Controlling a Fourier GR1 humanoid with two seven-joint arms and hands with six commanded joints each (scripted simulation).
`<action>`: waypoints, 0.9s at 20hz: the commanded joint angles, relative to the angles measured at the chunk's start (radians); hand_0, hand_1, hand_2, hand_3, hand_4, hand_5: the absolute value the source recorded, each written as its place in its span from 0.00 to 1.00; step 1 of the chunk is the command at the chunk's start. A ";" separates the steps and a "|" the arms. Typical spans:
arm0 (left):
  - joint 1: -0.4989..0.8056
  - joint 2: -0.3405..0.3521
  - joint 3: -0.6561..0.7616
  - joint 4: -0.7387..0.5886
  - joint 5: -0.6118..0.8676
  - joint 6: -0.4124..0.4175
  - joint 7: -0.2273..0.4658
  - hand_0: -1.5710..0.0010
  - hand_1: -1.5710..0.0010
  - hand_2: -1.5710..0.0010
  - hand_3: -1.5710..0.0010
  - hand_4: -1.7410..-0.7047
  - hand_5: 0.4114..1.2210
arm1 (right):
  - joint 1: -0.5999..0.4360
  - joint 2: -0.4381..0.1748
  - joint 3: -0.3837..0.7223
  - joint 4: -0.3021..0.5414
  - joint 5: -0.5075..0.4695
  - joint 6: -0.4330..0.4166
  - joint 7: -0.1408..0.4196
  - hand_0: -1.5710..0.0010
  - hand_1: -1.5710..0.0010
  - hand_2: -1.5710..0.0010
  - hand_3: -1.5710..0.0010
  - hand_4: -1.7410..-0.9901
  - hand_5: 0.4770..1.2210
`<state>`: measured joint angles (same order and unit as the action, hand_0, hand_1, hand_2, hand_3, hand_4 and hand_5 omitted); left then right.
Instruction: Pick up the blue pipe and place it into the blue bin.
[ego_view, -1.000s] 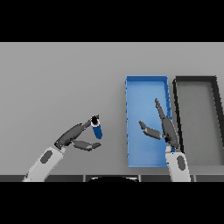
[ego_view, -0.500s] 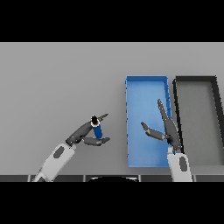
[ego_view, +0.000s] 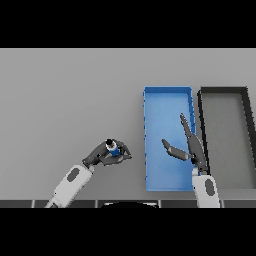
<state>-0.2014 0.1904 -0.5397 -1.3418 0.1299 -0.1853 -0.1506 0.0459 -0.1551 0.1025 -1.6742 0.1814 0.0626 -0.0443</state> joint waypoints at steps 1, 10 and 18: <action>0.003 0.004 -0.008 -0.010 -0.007 0.007 0.006 0.24 0.19 0.17 0.20 0.12 0.86 | -0.005 0.005 0.001 -0.005 0.000 -0.004 0.009 1.00 1.00 1.00 1.00 0.75 0.11; 0.005 -0.030 -0.009 -0.090 -0.048 0.039 -0.074 0.03 0.03 0.02 0.03 0.25 0.98 | -0.023 0.006 -0.001 0.028 0.011 -0.010 0.013 1.00 1.00 1.00 1.00 0.78 0.10; -0.054 -0.060 0.009 -0.192 -0.057 0.010 0.015 0.01 0.00 0.00 0.00 0.26 1.00 | -0.007 -0.005 0.002 0.023 0.029 -0.013 -0.010 1.00 1.00 1.00 1.00 0.82 0.12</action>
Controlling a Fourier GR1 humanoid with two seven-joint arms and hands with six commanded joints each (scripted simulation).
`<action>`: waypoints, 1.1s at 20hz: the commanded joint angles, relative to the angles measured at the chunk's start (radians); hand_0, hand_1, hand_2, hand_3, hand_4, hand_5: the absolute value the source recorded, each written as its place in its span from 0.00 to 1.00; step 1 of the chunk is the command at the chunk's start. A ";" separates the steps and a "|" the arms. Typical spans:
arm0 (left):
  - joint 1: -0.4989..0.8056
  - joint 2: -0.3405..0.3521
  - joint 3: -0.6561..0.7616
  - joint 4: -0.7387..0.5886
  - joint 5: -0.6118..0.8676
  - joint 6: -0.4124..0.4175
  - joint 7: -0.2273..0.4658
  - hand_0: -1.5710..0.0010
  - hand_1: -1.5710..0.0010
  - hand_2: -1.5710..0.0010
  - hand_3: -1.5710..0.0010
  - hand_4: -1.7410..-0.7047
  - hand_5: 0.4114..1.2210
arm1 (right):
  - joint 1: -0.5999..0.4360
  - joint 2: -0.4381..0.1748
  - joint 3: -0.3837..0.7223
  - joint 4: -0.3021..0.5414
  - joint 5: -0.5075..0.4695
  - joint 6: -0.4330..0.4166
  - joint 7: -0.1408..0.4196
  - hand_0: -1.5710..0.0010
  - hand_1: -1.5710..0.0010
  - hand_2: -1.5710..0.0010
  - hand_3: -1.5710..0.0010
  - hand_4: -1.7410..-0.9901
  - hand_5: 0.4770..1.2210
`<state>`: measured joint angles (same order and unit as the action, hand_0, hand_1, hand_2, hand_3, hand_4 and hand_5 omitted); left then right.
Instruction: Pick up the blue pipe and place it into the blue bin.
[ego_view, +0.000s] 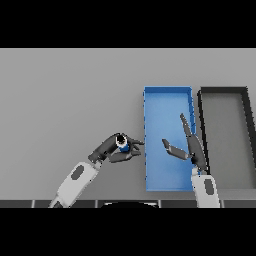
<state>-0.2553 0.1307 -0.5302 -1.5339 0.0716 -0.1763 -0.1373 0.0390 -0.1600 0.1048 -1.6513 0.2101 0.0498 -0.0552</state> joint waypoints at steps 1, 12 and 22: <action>0.010 0.000 -0.003 -0.021 0.003 -0.005 0.007 0.00 0.00 0.00 0.00 0.26 1.00 | 0.001 -0.002 -0.004 0.011 -0.001 0.001 0.000 1.00 1.00 1.00 1.00 0.82 0.12; 0.024 -0.040 0.013 -0.035 -0.037 -0.050 0.054 0.00 0.00 0.00 0.00 0.26 1.00 | -0.164 -0.096 -0.012 0.084 -0.033 0.114 0.010 1.00 1.00 1.00 1.00 0.73 0.13; 0.028 -0.058 0.051 -0.027 -0.076 -0.091 0.062 0.00 0.00 0.00 0.00 0.26 1.00 | -0.269 -0.207 -0.005 -0.140 -0.381 0.399 0.074 1.00 1.00 0.99 1.00 0.75 0.12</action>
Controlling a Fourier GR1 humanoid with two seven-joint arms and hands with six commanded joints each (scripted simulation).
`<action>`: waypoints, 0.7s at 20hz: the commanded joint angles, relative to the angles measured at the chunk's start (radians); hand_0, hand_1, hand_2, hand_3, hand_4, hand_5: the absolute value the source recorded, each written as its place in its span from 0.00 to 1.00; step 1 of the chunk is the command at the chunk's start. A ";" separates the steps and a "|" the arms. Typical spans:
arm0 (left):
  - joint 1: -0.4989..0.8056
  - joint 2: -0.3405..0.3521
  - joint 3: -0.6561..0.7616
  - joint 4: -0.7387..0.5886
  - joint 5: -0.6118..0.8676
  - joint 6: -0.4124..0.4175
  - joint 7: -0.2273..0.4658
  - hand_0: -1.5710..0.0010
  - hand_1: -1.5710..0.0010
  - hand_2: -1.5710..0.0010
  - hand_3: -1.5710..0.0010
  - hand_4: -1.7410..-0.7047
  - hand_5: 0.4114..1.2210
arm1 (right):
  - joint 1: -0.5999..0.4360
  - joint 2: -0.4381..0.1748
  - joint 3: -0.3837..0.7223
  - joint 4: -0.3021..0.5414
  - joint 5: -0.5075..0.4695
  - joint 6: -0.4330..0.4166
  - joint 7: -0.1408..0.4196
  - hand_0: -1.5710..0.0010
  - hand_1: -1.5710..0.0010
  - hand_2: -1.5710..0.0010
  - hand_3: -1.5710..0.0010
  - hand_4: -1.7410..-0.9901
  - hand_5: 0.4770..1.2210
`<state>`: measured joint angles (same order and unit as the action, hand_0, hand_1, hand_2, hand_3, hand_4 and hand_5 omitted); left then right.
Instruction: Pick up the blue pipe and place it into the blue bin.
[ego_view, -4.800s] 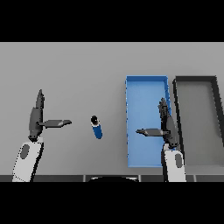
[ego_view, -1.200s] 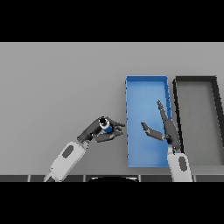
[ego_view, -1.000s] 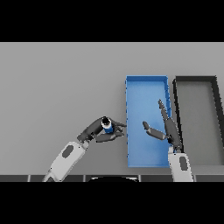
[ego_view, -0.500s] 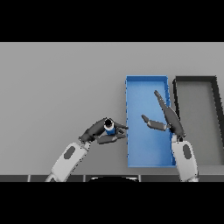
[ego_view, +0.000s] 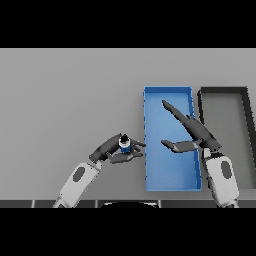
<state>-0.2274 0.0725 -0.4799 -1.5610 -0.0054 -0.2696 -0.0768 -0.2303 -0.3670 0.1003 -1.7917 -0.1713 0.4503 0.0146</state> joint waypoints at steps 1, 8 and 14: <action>0.005 -0.005 -0.003 -0.007 -0.009 0.002 -0.001 0.00 0.00 0.00 0.00 0.26 1.00 | -0.025 -0.021 0.014 -0.027 -0.020 0.022 0.042 1.00 1.00 1.00 1.00 0.74 0.10; 0.016 -0.025 0.002 -0.025 -0.050 -0.024 0.015 0.00 0.00 0.00 0.00 0.26 1.00 | -0.141 -0.048 0.125 -0.105 -0.074 0.119 0.153 1.00 1.00 1.00 1.00 0.65 0.06; 0.000 -0.045 0.040 -0.003 -0.052 -0.061 0.031 0.00 0.00 0.00 0.00 0.26 1.00 | -0.226 0.003 0.213 -0.073 -0.123 0.167 0.260 1.00 1.00 1.00 1.00 0.70 0.06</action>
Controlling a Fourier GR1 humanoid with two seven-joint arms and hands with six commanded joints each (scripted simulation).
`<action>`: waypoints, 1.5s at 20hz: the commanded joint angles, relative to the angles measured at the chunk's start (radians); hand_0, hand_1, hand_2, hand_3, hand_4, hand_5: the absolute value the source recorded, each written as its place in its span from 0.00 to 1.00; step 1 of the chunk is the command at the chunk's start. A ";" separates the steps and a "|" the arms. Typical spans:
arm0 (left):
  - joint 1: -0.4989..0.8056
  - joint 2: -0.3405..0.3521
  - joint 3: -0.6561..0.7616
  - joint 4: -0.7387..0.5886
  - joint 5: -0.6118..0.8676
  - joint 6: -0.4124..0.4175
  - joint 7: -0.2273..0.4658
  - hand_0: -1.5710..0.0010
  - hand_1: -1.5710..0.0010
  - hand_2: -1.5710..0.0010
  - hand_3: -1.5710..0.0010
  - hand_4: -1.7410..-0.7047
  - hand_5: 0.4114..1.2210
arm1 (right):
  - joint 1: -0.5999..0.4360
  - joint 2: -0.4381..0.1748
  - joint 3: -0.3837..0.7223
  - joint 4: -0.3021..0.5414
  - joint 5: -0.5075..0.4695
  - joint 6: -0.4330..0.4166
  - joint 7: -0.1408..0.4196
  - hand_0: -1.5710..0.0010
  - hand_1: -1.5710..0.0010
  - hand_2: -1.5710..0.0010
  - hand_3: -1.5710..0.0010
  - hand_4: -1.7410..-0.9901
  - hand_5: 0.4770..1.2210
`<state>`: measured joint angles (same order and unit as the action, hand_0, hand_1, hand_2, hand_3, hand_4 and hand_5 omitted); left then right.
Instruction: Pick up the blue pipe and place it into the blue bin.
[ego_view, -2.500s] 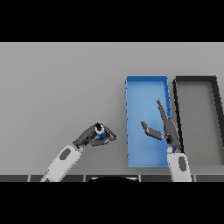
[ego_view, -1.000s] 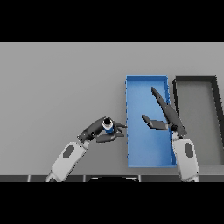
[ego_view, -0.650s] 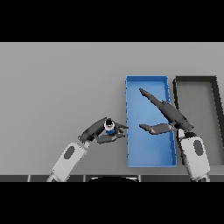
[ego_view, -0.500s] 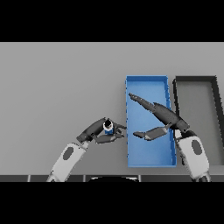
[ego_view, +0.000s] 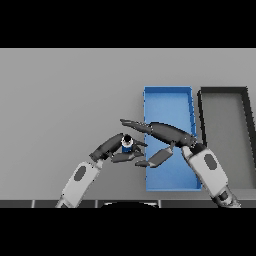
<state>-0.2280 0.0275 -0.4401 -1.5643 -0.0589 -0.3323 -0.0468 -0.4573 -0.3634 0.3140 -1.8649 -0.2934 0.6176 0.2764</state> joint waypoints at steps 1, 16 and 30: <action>0.004 -0.006 -0.002 0.000 -0.006 -0.003 -0.010 0.00 0.00 0.00 0.00 0.26 1.00 | -0.018 0.011 0.013 0.013 -0.004 0.011 0.010 1.00 1.00 1.00 1.00 0.71 0.05; 0.020 -0.043 0.051 0.003 0.027 -0.087 0.017 0.00 0.00 0.01 0.22 0.07 1.00 | -0.194 0.166 0.098 0.193 -0.005 0.055 0.042 0.31 0.30 0.30 0.43 0.27 0.17; 0.011 -0.032 0.038 -0.005 0.017 -0.061 -0.019 0.00 0.00 0.00 0.20 0.01 1.00 | -0.105 0.241 0.090 0.147 -0.046 0.027 0.018 0.01 0.01 0.01 0.02 0.33 0.96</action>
<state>-0.2175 -0.0046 -0.4026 -1.5699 -0.0398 -0.3970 -0.0765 -0.5623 -0.1226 0.4032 -1.7173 -0.3378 0.6445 0.2899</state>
